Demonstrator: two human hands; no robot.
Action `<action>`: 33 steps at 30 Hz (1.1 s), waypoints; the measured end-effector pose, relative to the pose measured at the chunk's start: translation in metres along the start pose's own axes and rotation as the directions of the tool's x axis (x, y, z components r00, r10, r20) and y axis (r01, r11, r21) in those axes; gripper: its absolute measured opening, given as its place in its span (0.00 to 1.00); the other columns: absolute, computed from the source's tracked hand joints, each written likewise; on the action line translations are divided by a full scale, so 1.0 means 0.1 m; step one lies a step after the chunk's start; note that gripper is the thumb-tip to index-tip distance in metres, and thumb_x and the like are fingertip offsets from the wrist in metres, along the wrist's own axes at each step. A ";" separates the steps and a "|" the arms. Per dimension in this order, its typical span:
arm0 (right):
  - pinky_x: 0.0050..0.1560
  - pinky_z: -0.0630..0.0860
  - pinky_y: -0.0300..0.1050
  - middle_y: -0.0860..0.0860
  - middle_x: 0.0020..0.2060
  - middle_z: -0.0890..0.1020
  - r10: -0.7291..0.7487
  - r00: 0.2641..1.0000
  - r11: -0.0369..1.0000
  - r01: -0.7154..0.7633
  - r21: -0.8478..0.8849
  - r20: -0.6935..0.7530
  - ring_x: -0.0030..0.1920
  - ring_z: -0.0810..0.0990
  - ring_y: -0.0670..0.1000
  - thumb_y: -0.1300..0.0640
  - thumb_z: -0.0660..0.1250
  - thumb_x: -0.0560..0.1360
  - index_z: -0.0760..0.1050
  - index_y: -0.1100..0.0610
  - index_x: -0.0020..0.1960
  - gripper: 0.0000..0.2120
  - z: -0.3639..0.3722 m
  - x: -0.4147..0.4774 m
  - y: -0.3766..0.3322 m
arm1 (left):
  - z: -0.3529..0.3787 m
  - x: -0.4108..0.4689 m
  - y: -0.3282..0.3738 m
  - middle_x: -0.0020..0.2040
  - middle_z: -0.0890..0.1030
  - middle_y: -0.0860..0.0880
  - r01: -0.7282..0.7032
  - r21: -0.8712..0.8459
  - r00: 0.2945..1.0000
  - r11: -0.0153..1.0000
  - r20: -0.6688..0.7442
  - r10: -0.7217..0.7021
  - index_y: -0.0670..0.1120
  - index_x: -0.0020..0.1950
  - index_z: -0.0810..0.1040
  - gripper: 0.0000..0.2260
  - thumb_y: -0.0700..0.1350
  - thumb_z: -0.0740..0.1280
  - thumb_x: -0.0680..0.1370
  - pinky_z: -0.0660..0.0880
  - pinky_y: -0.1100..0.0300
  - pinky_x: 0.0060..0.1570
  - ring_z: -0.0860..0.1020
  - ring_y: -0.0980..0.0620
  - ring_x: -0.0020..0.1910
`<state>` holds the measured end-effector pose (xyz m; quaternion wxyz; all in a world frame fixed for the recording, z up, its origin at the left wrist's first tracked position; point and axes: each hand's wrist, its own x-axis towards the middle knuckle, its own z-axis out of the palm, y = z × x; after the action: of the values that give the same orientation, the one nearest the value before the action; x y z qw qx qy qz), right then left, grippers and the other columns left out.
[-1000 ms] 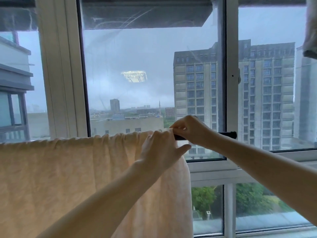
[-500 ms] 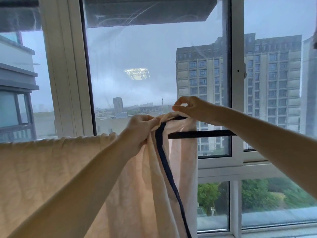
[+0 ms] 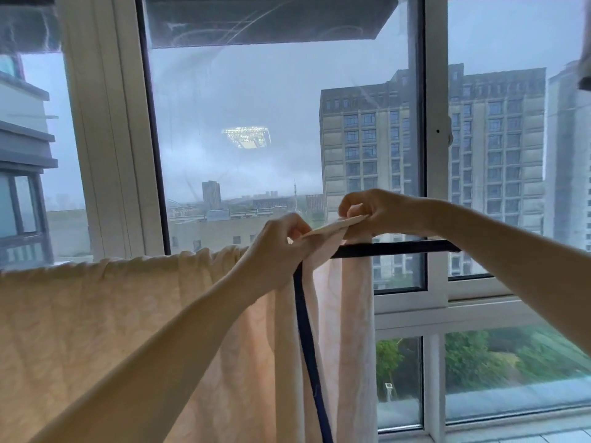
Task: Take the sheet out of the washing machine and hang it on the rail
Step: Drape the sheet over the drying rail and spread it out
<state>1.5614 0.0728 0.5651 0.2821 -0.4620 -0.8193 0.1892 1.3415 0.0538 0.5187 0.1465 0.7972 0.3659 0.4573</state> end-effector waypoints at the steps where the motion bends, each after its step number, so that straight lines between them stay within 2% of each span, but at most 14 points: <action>1: 0.39 0.75 0.37 0.45 0.36 0.82 0.008 1.000 1.000 -0.008 0.004 0.007 0.37 0.79 0.42 0.60 0.71 0.73 0.76 0.56 0.50 0.07 -0.04 -0.02 0.03 | 0.00 0.03 -0.03 0.40 0.78 0.52 0.013 -0.033 1.000 0.999 0.008 -0.013 0.48 0.43 0.77 0.10 0.54 0.68 0.76 0.70 0.60 0.41 0.75 0.55 0.39; 4: 0.46 0.79 0.40 0.47 0.41 0.83 0.034 0.999 0.995 -0.035 0.091 0.012 0.43 0.81 0.44 0.56 0.72 0.70 0.81 0.57 0.48 0.08 -0.13 -0.03 0.12 | 0.05 0.05 -0.03 0.35 0.77 0.52 0.103 -0.184 0.995 0.978 0.035 -0.098 0.48 0.38 0.77 0.09 0.49 0.68 0.77 0.69 0.58 0.40 0.73 0.54 0.35; 7: 0.53 0.80 0.47 0.49 0.46 0.84 0.038 0.999 0.992 -0.033 0.125 -0.039 0.51 0.82 0.50 0.53 0.71 0.68 0.82 0.57 0.49 0.13 -0.16 -0.01 0.17 | 0.10 0.08 0.02 0.36 0.78 0.45 0.149 -0.275 0.989 0.950 0.050 -0.141 0.45 0.37 0.79 0.09 0.46 0.68 0.77 0.75 0.49 0.44 0.76 0.48 0.36; 10: 0.58 0.78 0.54 0.54 0.46 0.84 0.061 0.998 0.981 -0.053 0.188 -0.035 0.49 0.80 0.55 0.57 0.68 0.73 0.81 0.61 0.52 0.11 -0.20 0.03 0.22 | 0.14 0.11 0.10 0.40 0.82 0.38 0.157 -0.263 0.987 0.952 0.014 -0.159 0.40 0.39 0.82 0.10 0.45 0.69 0.77 0.78 0.43 0.53 0.81 0.39 0.41; 13: 0.60 0.76 0.55 0.59 0.51 0.82 0.056 0.998 0.965 -0.061 0.255 0.027 0.50 0.79 0.59 0.59 0.66 0.76 0.81 0.61 0.51 0.08 -0.26 0.06 0.27 | 0.21 0.16 0.17 0.46 0.82 0.35 0.202 -0.307 0.972 0.930 -0.050 -0.228 0.37 0.43 0.82 0.11 0.45 0.67 0.78 0.79 0.42 0.52 0.82 0.37 0.48; 16: 0.57 0.75 0.54 0.59 0.46 0.80 0.042 0.995 0.914 -0.075 0.398 0.089 0.46 0.79 0.57 0.61 0.63 0.78 0.79 0.61 0.45 0.07 -0.34 0.10 0.35 | 0.36 0.22 0.23 0.46 0.80 0.37 0.262 -0.340 0.952 0.903 -0.062 -0.300 0.44 0.43 0.80 0.09 0.46 0.65 0.79 0.79 0.47 0.50 0.79 0.39 0.46; 19: 0.49 0.75 0.50 0.54 0.36 0.75 0.039 0.988 0.850 -0.113 0.515 0.152 0.37 0.76 0.51 0.66 0.58 0.77 0.77 0.59 0.39 0.13 -0.45 0.14 0.48 | 0.54 0.27 0.29 0.52 0.79 0.47 0.230 -0.163 0.958 0.959 -0.133 -0.252 0.52 0.49 0.76 0.01 0.47 0.65 0.79 0.78 0.53 0.49 0.79 0.48 0.50; 20: 0.46 0.74 0.48 0.53 0.35 0.74 0.038 0.983 0.847 -0.126 0.517 0.178 0.35 0.75 0.50 0.68 0.57 0.77 0.77 0.59 0.39 0.13 -0.49 0.14 0.52 | 0.61 0.28 0.31 0.52 0.79 0.49 0.207 -0.090 0.961 0.974 -0.169 -0.220 0.53 0.51 0.74 0.02 0.47 0.64 0.79 0.78 0.58 0.45 0.79 0.50 0.48; 23: 0.39 0.76 0.42 0.52 0.35 0.76 0.040 0.968 0.877 -0.153 0.456 0.247 0.34 0.74 0.48 0.67 0.58 0.78 0.74 0.60 0.48 0.08 -0.60 0.10 0.70 | 0.83 0.27 0.39 0.39 0.80 0.50 0.095 0.118 0.966 0.988 -0.249 -0.063 0.55 0.51 0.72 0.03 0.46 0.62 0.81 0.75 0.65 0.29 0.78 0.54 0.34; 24: 0.38 0.75 0.40 0.53 0.37 0.76 0.035 0.966 0.890 -0.147 0.431 0.257 0.34 0.74 0.48 0.66 0.59 0.78 0.73 0.59 0.48 0.06 -0.61 0.08 0.78 | 0.91 0.25 0.40 0.35 0.78 0.50 0.060 0.192 0.969 0.979 -0.248 -0.011 0.55 0.49 0.73 0.04 0.45 0.62 0.81 0.73 0.68 0.27 0.76 0.56 0.30; 26: 0.41 0.74 0.41 0.54 0.40 0.76 0.005 0.969 0.933 -0.093 0.348 0.246 0.38 0.75 0.49 0.63 0.64 0.76 0.73 0.60 0.47 0.01 -0.62 0.01 0.96 | 1.08 0.20 0.46 0.30 0.76 0.55 0.040 0.305 0.972 0.951 -0.232 0.034 0.53 0.47 0.76 0.07 0.44 0.61 0.81 0.70 0.74 0.29 0.75 0.61 0.28; 28: 0.43 0.77 0.41 0.54 0.42 0.79 -0.018 0.966 0.954 -0.060 0.293 0.256 0.42 0.78 0.50 0.59 0.68 0.73 0.75 0.59 0.47 0.05 -0.63 -0.06 1.14 | 1.23 0.15 0.52 0.32 0.77 0.56 0.068 0.345 0.966 0.936 -0.259 0.025 0.54 0.47 0.76 0.06 0.45 0.61 0.81 0.71 0.73 0.29 0.75 0.64 0.29; 30: 0.43 0.79 0.42 0.52 0.42 0.81 -0.036 0.952 0.942 -0.069 0.329 0.303 0.42 0.81 0.50 0.59 0.66 0.75 0.77 0.59 0.48 0.04 -0.62 -0.13 1.25 | 1.35 0.12 0.58 0.39 0.79 0.58 0.108 0.389 0.948 0.915 -0.316 0.023 0.55 0.47 0.73 0.03 0.51 0.63 0.79 0.74 0.68 0.32 0.76 0.62 0.33; 33: 0.48 0.81 0.47 0.53 0.42 0.81 -0.116 0.948 0.894 -0.029 0.446 0.295 0.43 0.81 0.51 0.62 0.61 0.79 0.78 0.60 0.47 0.08 -0.61 -0.18 1.35 | 1.52 0.07 0.64 0.46 0.71 0.59 0.147 0.523 0.929 0.840 -0.365 0.065 0.55 0.45 0.69 0.11 0.61 0.64 0.75 0.73 0.65 0.35 0.74 0.60 0.37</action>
<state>1.6959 0.1280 0.5300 0.2503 -0.3304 -0.7987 0.4362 1.4996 0.0305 0.4778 -0.1460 0.6976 0.5180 0.4730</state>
